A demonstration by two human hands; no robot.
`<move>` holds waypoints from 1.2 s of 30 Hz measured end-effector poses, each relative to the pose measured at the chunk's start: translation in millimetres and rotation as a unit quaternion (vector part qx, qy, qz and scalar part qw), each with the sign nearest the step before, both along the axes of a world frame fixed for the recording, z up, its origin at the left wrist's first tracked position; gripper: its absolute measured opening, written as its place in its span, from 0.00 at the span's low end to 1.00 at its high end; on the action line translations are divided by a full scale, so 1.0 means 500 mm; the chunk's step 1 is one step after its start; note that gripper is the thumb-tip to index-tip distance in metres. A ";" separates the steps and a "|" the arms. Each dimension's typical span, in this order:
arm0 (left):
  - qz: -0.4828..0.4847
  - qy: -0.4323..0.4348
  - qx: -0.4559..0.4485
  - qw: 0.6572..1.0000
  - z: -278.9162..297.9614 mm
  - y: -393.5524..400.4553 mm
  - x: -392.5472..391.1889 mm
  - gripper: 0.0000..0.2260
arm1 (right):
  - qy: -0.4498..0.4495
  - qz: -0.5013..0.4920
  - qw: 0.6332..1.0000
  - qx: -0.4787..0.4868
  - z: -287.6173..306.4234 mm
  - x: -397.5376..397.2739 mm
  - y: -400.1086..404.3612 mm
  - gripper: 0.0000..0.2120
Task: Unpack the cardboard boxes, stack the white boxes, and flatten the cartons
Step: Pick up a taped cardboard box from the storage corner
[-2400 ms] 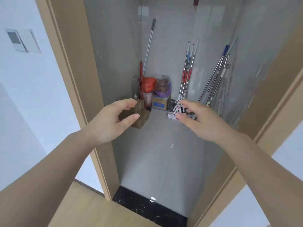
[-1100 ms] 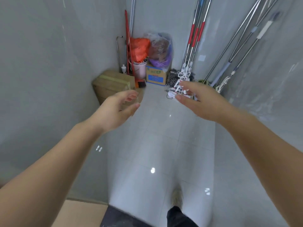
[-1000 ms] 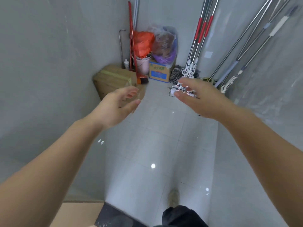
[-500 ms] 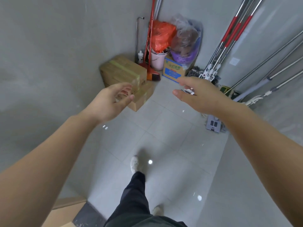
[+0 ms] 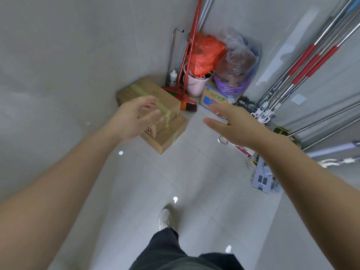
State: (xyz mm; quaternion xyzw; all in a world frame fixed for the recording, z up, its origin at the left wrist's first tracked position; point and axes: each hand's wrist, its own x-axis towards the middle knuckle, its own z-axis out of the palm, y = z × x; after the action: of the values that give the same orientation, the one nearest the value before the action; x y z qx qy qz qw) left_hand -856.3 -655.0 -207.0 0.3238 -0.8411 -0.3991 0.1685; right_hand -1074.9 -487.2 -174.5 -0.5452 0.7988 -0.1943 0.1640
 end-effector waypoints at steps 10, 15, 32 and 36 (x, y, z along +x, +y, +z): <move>0.046 0.006 0.039 0.998 -0.020 -0.177 -0.112 0.15 | 0.011 0.058 0.998 0.026 -0.003 -0.130 -0.242 0.22; 0.086 0.004 0.008 0.996 -0.026 -0.234 -0.167 0.14 | -0.008 0.096 0.995 0.024 -0.024 -0.201 -0.340 0.25; 0.315 -0.019 0.020 0.949 -0.110 -0.283 -0.452 0.14 | -0.039 0.333 0.941 0.046 -0.118 -0.550 -0.655 0.27; 0.368 -0.019 0.027 0.929 -0.146 -0.318 -0.434 0.16 | -0.050 0.384 0.921 0.050 -0.140 -0.523 -0.755 0.27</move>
State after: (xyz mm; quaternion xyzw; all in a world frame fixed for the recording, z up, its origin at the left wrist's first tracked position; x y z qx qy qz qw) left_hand -1073.5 -814.1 -280.2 0.6229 -0.6547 -0.3250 0.2788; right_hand -1336.2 -864.7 -244.7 -0.7908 0.5276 -0.1034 0.2925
